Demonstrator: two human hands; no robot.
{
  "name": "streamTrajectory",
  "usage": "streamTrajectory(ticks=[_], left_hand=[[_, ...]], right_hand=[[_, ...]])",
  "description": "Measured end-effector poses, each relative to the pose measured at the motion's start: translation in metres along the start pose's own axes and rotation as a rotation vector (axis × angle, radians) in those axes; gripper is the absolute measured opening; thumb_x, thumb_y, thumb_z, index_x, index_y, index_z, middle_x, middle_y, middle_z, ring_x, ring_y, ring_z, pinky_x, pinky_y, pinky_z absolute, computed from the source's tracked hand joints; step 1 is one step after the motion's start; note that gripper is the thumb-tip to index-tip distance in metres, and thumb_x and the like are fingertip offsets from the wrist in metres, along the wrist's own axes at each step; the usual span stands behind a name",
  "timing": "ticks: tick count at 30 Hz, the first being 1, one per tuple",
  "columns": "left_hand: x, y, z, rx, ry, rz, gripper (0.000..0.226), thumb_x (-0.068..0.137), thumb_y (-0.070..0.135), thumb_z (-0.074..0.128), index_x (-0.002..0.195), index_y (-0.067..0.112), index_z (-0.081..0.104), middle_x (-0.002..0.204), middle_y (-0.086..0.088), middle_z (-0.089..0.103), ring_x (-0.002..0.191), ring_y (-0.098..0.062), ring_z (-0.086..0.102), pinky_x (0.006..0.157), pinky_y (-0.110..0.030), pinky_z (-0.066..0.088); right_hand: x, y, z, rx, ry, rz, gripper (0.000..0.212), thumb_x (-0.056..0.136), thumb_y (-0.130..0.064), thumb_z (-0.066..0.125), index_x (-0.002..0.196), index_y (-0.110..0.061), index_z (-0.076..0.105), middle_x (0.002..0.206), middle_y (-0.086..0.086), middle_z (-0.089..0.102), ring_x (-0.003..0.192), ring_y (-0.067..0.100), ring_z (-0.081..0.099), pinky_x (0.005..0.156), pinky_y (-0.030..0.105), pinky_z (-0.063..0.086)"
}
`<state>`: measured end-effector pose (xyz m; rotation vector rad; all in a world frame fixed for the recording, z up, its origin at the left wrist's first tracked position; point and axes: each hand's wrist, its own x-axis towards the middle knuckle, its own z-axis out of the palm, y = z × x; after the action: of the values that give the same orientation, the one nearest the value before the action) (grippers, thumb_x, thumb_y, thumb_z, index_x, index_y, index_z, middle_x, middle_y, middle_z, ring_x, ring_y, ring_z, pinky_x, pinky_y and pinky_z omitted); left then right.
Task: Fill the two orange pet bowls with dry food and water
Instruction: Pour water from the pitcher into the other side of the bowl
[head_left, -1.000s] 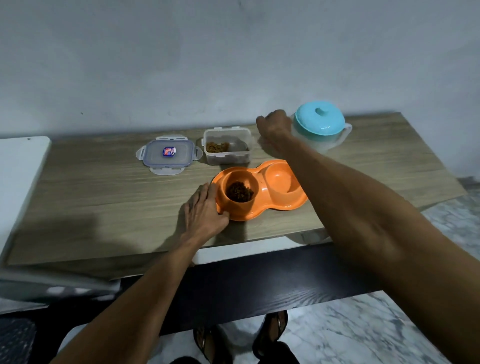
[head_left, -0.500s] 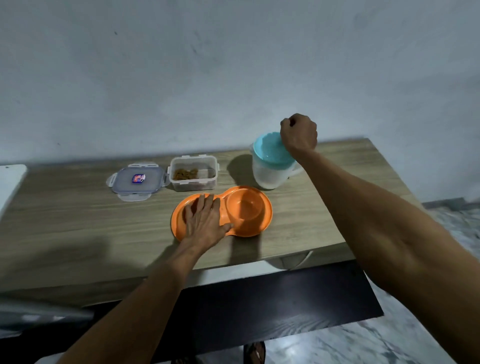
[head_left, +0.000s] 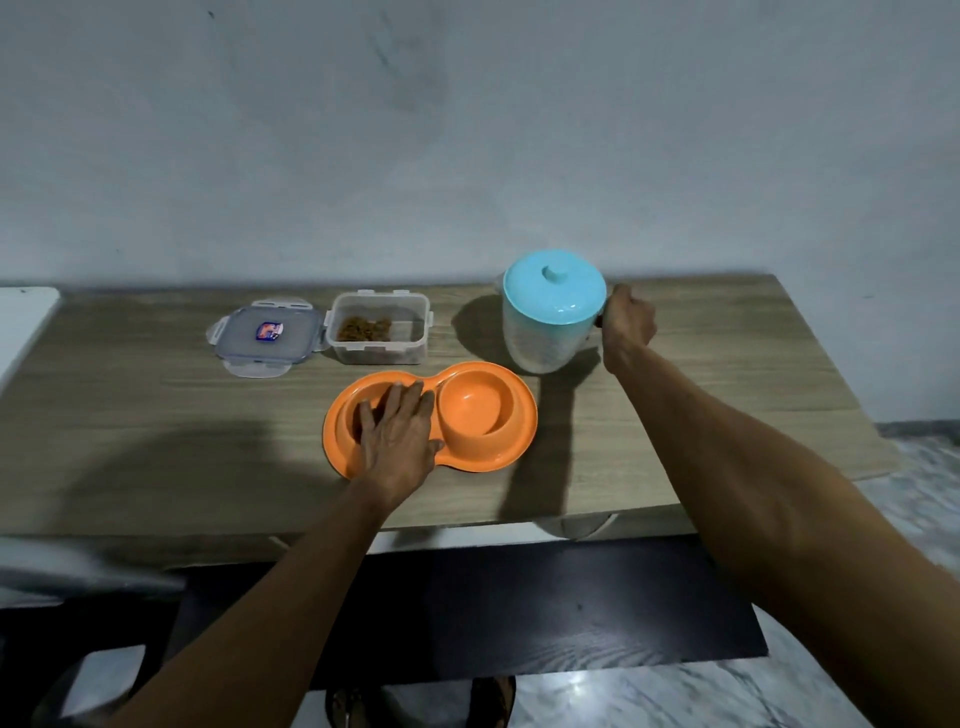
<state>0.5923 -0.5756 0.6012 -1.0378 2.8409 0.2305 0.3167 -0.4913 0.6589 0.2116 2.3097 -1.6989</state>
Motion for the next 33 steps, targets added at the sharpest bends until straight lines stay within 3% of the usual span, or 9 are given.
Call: streamTrajectory(ticks=[6,9,12,16,18,27,31,33], left_hand=[[0.0,0.002,-0.001,0.008,0.003,-0.002,0.072,0.091,0.038,0.06,0.152,0.021,0.025,0.162,-0.003,0.019,0.151,-0.026,0.011,0.114,-0.062,0.018],[-0.001,0.003,-0.003,-0.008,-0.01,-0.009,0.073,0.092,0.036,0.06,0.153,0.021,0.024,0.162,-0.004,0.018,0.151,-0.026,0.01,0.115,-0.062,0.015],[-0.002,0.005,-0.007,-0.029,-0.018,-0.015,0.072,0.092,0.034,0.061,0.152,0.021,0.024,0.162,-0.004,0.018,0.151,-0.027,0.009,0.116,-0.063,0.014],[-0.003,0.008,-0.009,-0.039,-0.039,-0.029,0.072,0.092,0.033,0.061,0.152,0.021,0.024,0.163,-0.004,0.016,0.151,-0.027,0.008,0.115,-0.063,0.012],[-0.003,0.009,-0.01,-0.045,-0.043,-0.036,0.072,0.092,0.032,0.061,0.152,0.02,0.024,0.163,-0.004,0.016,0.151,-0.027,0.008,0.116,-0.063,0.012],[-0.003,0.009,-0.01,-0.058,-0.04,-0.034,0.073,0.091,0.029,0.063,0.152,0.021,0.025,0.162,-0.005,0.017,0.151,-0.028,0.008,0.116,-0.064,0.012],[-0.003,0.009,-0.009,-0.057,-0.036,-0.033,0.073,0.091,0.03,0.063,0.152,0.02,0.025,0.162,-0.005,0.017,0.151,-0.028,0.008,0.116,-0.064,0.012],[-0.003,0.009,-0.01,-0.066,-0.036,-0.04,0.073,0.091,0.03,0.063,0.152,0.021,0.025,0.163,-0.005,0.016,0.151,-0.028,0.008,0.116,-0.064,0.011]], right_hand=[[0.0,0.002,0.0,0.058,-0.059,0.067,0.024,0.08,-0.032,0.061,0.067,-0.011,0.06,0.072,0.002,0.065,0.078,0.024,0.068,0.082,0.044,0.059],[-0.01,-0.007,-0.003,0.024,-0.065,0.039,0.021,0.076,-0.027,0.064,0.061,-0.012,0.06,0.066,0.0,0.062,0.069,0.022,0.06,0.077,0.04,0.057],[-0.019,-0.022,-0.008,0.02,-0.066,-0.008,0.019,0.075,-0.024,0.063,0.072,-0.006,0.06,0.073,0.004,0.061,0.065,0.021,0.055,0.062,0.031,0.047],[-0.028,-0.038,-0.013,-0.097,-0.09,-0.149,0.032,0.079,-0.02,0.06,0.054,-0.01,0.044,0.054,0.001,0.045,0.054,0.018,0.038,0.054,0.027,0.036],[-0.031,-0.043,-0.015,-0.155,-0.092,-0.213,0.034,0.08,-0.02,0.06,0.053,-0.011,0.042,0.052,0.0,0.043,0.051,0.017,0.037,0.057,0.027,0.037],[-0.044,-0.046,-0.012,-0.393,-0.128,-0.54,0.045,0.078,-0.02,0.059,0.039,-0.008,0.04,0.039,0.006,0.034,0.054,0.025,0.036,0.064,0.037,0.039],[-0.046,-0.041,-0.007,-0.458,-0.165,-0.604,0.042,0.077,-0.022,0.055,0.04,-0.007,0.042,0.028,-0.002,0.038,0.067,0.03,0.042,0.065,0.037,0.037],[-0.048,-0.04,-0.006,-0.485,-0.174,-0.637,0.044,0.078,-0.021,0.055,0.04,-0.007,0.04,0.028,-0.007,0.04,0.063,0.028,0.039,0.064,0.036,0.036]])
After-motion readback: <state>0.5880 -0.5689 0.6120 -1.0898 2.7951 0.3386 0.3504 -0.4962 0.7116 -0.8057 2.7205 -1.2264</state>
